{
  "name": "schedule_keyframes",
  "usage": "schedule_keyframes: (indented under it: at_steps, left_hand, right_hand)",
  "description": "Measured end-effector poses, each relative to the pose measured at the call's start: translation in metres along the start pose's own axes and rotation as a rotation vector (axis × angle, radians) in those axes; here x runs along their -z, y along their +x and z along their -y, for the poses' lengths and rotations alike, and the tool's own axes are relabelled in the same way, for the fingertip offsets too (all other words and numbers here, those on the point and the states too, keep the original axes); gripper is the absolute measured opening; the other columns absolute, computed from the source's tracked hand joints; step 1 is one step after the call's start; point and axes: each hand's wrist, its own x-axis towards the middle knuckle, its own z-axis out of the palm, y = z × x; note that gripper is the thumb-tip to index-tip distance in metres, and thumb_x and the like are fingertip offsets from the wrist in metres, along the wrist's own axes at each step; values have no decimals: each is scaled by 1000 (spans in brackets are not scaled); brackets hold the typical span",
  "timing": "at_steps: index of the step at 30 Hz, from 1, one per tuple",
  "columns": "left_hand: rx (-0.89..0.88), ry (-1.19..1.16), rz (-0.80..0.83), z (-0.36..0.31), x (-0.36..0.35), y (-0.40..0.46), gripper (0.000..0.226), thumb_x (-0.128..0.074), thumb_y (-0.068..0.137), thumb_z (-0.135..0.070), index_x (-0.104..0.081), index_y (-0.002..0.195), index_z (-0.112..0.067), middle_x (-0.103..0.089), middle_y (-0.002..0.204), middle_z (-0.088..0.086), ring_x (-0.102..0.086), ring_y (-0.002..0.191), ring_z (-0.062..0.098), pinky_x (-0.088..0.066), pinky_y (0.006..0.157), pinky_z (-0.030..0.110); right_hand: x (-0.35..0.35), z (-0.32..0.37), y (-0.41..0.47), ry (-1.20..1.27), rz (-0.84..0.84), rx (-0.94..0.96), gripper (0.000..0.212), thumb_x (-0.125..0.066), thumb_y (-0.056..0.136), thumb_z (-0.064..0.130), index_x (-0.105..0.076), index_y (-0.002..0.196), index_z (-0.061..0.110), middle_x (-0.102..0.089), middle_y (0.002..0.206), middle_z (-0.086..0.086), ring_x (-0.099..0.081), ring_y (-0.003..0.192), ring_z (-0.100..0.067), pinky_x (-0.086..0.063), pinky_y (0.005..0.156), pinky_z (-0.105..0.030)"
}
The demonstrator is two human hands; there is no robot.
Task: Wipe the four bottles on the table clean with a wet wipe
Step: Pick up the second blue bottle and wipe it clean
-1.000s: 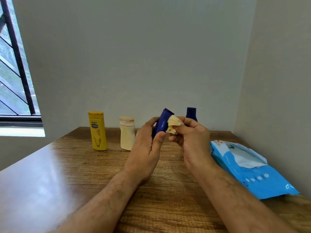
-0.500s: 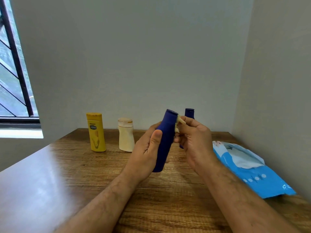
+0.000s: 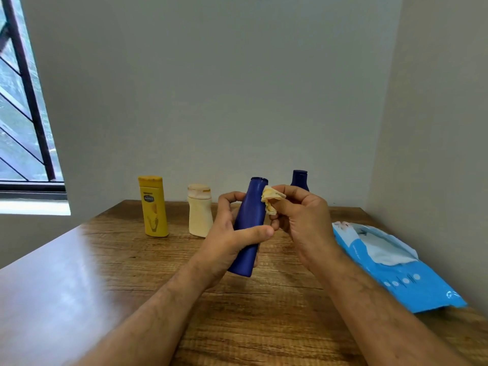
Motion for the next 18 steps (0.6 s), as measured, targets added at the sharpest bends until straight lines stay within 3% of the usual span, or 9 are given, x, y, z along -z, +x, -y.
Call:
schedule_keyframes:
  at_steps: [3, 5, 9, 11, 14, 18]
  left_hand:
    - [-10, -67, -13, 0, 1, 2, 64, -76, 71, -18, -44, 126, -28, -58, 117, 9, -63, 64, 15, -52, 50, 30]
    - [-39, -109, -42, 1, 2, 5, 54, -73, 75, -20, -52, 124, -23, -61, 108, 9, -61, 68, 18, -53, 53, 32]
    - [-59, -221, -104, -1, 6, 8, 43, -63, 86, -34, -60, 118, -6, -68, 99, 13, -64, 80, 22, -57, 68, 34]
    - [-48, -224, -140, -2, 7, 8, 40, -60, 92, -42, -70, 111, -8, -71, 100, 16, -66, 84, 25, -56, 77, 39]
    - [-48, -182, -143, -2, 4, 7, 35, -53, 92, -46, -78, 85, -22, -71, 86, 10, -65, 77, 22, -52, 75, 39]
    - [-46, -62, -99, 0, 1, 7, 35, -51, 94, -48, -74, 94, -21, -69, 94, 16, -60, 82, 26, -50, 76, 40]
  right_hand:
    - [-1, 0, -1, -62, -28, 55, 9, -70, 87, 16, -70, 96, 20, -72, 87, -6, -60, 54, -14, -57, 58, -30]
    - [1, 2, -3, -60, -14, 86, 9, -71, 86, 16, -71, 95, 19, -72, 86, -7, -60, 55, -14, -55, 56, -27]
    - [2, 3, -11, -202, 267, 133, 5, -71, 86, 8, -72, 89, 11, -72, 78, -10, -61, 53, -19, -54, 51, -27]
    - [-3, -2, -16, -326, 342, 173, 5, -72, 85, 9, -73, 86, 14, -71, 78, -6, -63, 55, -15, -53, 51, -25]
    - [-9, -9, -17, -414, 244, 257, 10, -72, 86, 13, -72, 87, 23, -70, 80, 2, -64, 61, -9, -53, 54, -21]
    - [-4, -8, -12, -377, 27, 349, 14, -67, 90, 14, -68, 93, 28, -68, 85, 10, -67, 74, -10, -55, 57, -19]
